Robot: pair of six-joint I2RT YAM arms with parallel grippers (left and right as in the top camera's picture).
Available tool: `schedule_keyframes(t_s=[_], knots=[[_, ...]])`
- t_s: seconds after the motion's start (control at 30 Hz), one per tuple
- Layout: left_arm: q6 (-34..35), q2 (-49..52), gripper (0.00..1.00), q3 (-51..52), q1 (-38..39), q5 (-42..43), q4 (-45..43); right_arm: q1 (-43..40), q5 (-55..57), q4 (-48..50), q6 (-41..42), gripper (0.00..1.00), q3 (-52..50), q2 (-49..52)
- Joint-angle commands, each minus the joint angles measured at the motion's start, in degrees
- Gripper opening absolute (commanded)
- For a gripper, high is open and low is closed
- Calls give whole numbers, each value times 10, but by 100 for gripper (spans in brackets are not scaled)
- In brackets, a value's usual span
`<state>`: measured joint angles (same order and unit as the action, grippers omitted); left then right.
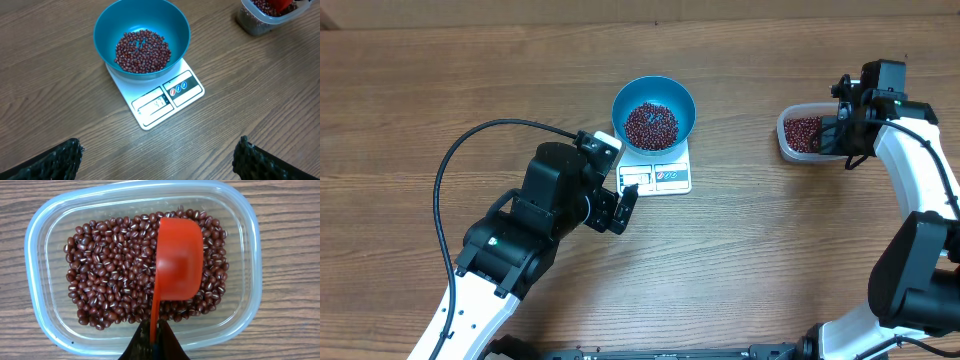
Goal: Scoop item into bowl and weigh 150g on scale
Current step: 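Dip the red scoop into the beans in the tub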
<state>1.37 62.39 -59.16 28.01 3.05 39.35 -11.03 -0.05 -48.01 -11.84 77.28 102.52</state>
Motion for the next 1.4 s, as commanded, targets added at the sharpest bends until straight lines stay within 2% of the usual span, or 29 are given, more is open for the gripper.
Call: schedule_keyframes(t_s=[0.0,0.2,1.37], knots=[[5,2,100,1,-3,9,-2,-3,-19,-1,-5,4,-7,5],[5,2,100,1,-3,9,-2,-3,-67,-4,-32,4,-7,5],[5,2,99,1,-3,9,-1,-3,-172,-16,-32,4,-8,5]])
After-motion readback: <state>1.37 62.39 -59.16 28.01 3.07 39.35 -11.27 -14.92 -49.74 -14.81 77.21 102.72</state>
